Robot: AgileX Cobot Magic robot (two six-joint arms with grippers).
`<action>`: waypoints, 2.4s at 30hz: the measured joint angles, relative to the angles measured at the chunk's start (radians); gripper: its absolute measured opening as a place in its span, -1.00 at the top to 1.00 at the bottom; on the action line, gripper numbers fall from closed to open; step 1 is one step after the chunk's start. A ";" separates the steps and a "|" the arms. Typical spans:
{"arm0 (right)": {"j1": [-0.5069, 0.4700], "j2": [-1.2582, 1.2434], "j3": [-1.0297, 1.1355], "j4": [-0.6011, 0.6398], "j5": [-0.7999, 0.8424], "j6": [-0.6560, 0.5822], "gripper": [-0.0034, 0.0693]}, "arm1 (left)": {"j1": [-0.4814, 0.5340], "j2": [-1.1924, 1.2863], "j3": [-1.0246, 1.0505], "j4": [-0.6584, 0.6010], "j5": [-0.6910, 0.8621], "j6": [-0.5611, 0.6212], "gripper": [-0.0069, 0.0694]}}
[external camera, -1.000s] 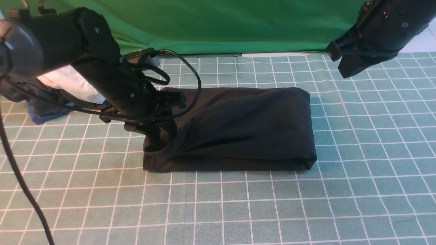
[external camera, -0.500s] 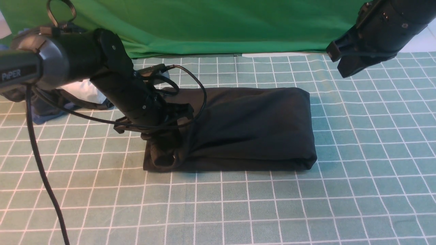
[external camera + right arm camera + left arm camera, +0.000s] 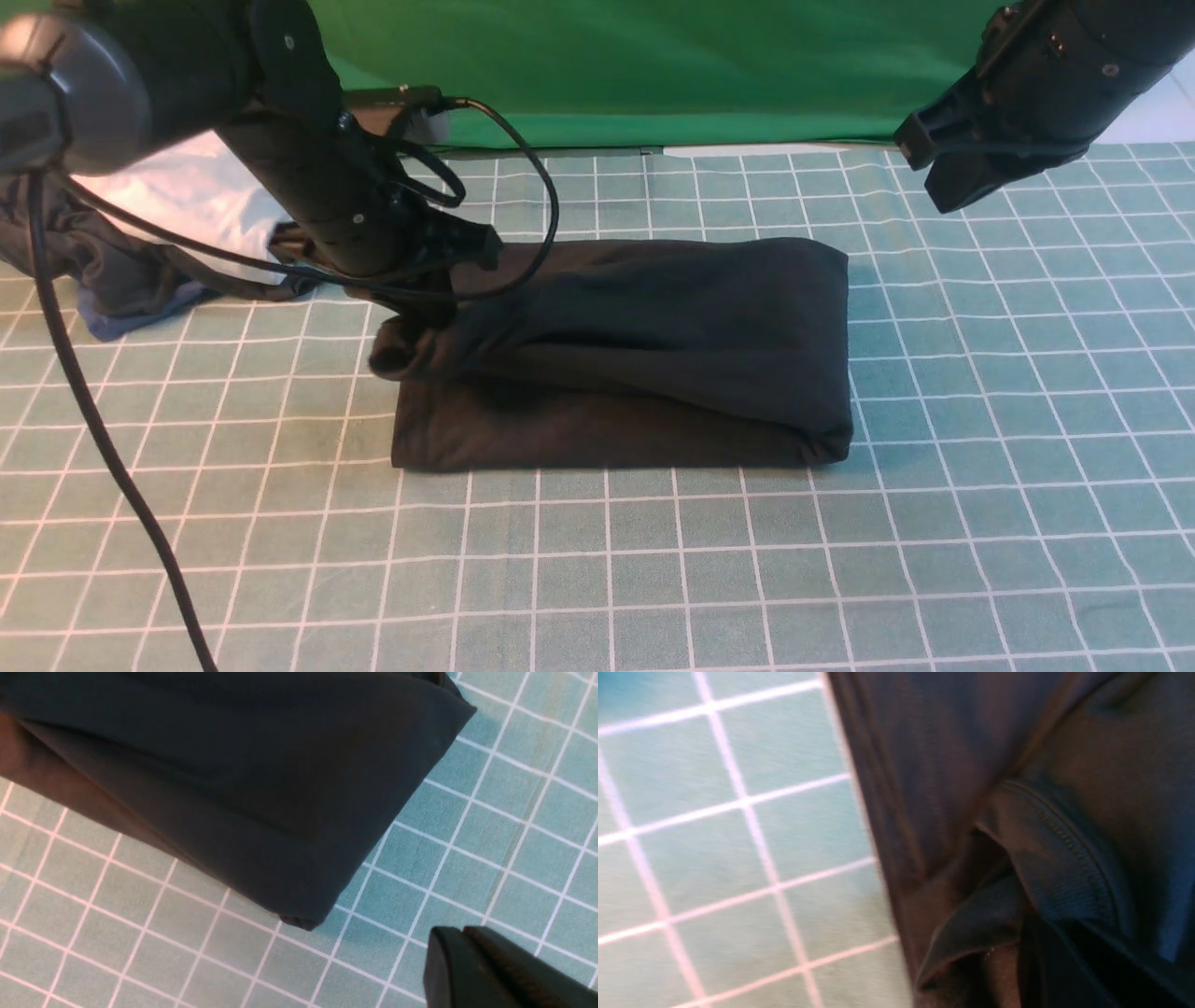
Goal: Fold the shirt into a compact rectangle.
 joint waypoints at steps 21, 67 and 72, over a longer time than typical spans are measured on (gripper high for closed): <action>0.000 0.000 0.000 0.004 0.004 0.000 0.85 | 0.001 0.000 -0.002 -0.128 0.116 -0.074 0.78; 0.000 0.000 0.000 0.048 -0.004 -0.027 0.81 | 0.007 0.062 -0.044 -0.074 0.201 -0.005 0.78; 0.000 0.000 0.000 0.050 -0.004 -0.028 0.80 | 0.035 0.059 -0.104 -0.043 0.215 0.006 0.78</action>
